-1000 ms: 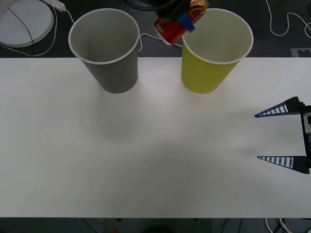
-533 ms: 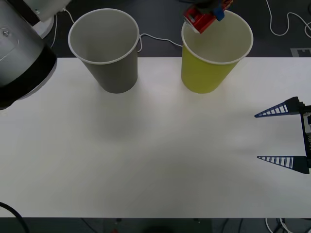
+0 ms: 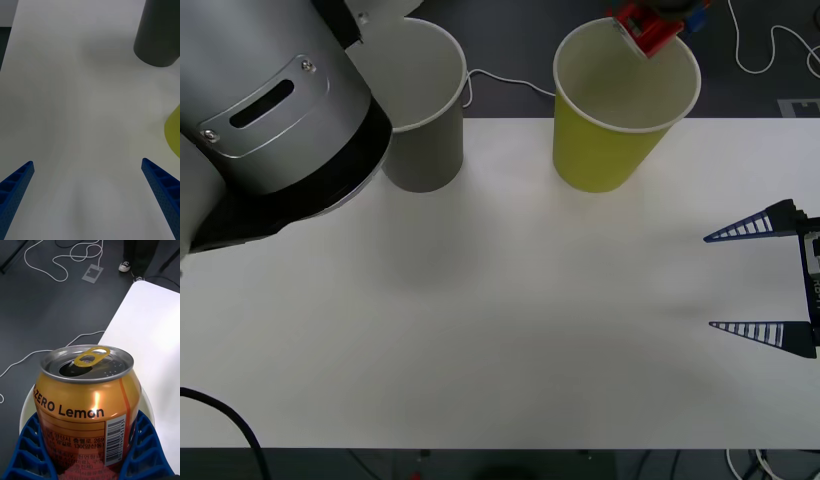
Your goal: Put the can into the green bin and the plastic bottle into the gray bin
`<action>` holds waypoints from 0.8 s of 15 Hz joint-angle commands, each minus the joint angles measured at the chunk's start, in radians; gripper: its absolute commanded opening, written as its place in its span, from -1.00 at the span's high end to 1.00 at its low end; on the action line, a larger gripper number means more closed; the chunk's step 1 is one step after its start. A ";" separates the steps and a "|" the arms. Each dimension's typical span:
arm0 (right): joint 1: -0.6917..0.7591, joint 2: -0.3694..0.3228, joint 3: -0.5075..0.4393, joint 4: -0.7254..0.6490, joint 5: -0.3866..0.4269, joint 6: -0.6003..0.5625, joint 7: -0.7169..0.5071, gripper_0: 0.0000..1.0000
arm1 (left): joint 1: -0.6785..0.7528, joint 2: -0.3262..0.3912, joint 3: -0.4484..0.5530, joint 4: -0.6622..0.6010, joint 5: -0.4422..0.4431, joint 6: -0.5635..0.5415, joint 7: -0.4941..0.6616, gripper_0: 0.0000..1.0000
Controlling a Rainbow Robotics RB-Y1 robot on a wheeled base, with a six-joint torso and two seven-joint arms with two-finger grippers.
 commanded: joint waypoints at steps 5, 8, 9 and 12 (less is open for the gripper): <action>0.000 0.000 0.000 0.000 0.000 0.000 0.000 -1.00 | -0.008 -0.032 0.002 0.019 -0.021 0.017 -0.009 0.33; 0.000 0.000 0.000 0.000 0.000 0.000 0.000 -1.00 | -0.008 -0.030 0.000 0.019 -0.019 0.015 -0.028 -1.00; 0.000 0.000 0.000 0.000 0.000 0.000 0.000 -1.00 | -0.008 -0.027 0.002 0.019 -0.015 0.015 -0.028 -1.00; 0.000 0.000 0.000 0.000 0.000 0.000 0.000 -1.00 | -0.007 0.002 0.002 0.019 0.062 0.012 -0.060 -1.00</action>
